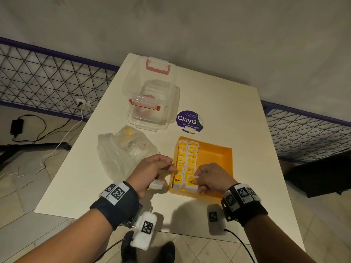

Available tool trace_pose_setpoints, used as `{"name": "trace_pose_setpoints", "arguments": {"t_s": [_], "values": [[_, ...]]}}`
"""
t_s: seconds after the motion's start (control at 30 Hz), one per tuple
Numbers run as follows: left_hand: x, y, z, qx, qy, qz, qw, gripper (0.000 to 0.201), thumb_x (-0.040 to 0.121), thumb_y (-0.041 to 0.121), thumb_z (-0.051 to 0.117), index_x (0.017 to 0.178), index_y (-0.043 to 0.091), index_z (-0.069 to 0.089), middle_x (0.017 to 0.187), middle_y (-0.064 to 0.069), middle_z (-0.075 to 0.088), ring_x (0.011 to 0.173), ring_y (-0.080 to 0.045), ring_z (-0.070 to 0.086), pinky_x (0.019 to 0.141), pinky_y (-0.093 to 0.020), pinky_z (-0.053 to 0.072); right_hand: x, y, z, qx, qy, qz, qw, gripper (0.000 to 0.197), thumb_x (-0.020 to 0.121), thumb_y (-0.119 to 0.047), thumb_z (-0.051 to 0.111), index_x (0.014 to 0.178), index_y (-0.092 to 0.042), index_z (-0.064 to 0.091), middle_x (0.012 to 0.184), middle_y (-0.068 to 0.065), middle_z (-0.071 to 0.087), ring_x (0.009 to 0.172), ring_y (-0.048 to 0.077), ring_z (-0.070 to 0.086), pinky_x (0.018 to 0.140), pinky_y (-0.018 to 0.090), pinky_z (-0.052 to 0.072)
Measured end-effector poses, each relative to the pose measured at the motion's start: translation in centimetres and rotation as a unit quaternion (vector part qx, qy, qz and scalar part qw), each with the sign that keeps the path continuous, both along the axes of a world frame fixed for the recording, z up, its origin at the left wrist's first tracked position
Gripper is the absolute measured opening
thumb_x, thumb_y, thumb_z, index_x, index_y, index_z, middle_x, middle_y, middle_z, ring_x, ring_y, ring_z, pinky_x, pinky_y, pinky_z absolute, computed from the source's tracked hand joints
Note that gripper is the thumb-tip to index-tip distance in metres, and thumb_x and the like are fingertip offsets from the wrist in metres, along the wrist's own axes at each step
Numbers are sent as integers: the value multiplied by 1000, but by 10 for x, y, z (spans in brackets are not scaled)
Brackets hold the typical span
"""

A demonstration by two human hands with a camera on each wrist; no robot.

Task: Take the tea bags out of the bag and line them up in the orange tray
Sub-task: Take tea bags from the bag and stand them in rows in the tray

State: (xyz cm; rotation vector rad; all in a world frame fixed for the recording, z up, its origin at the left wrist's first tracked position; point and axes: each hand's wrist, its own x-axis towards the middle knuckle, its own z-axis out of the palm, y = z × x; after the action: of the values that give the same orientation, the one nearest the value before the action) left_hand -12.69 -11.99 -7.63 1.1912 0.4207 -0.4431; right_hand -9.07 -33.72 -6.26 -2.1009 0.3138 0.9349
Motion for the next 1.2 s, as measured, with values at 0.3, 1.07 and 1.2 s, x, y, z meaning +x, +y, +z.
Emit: {"name": "trace_pose_setpoints", "arguments": {"t_s": [0.3, 1.07, 1.2], "values": [[0, -1, 2, -3, 11, -2, 1000, 17, 97, 13, 57, 105, 1, 66, 97, -21, 74, 78, -23, 66, 42, -23, 46, 1, 5, -17, -24, 5, -5, 1000, 19, 84, -2, 75, 102, -2, 67, 88, 22, 73, 58, 19, 68, 65, 33, 58], [11, 0, 1, -9, 44, 32, 998, 42, 101, 39, 46, 104, 3, 67, 85, -14, 72, 49, -21, 51, 49, -26, 42, -29, 47, 36, 95, -305, 216, 923, 28, 76, -28, 83, 98, -24, 66, 98, -20, 55, 84, -2, 56, 67, 11, 41], [13, -3, 7, -40, 53, 64, 996, 43, 101, 40, 48, 96, 1, 68, 69, -12, 62, 45, -20, 57, 43, -23, 43, -31, 62, 18, 94, -351, 304, 881, 37, 77, -28, 82, 110, -22, 66, 125, -13, 54, 127, -16, 35, 88, 10, 40]]}}
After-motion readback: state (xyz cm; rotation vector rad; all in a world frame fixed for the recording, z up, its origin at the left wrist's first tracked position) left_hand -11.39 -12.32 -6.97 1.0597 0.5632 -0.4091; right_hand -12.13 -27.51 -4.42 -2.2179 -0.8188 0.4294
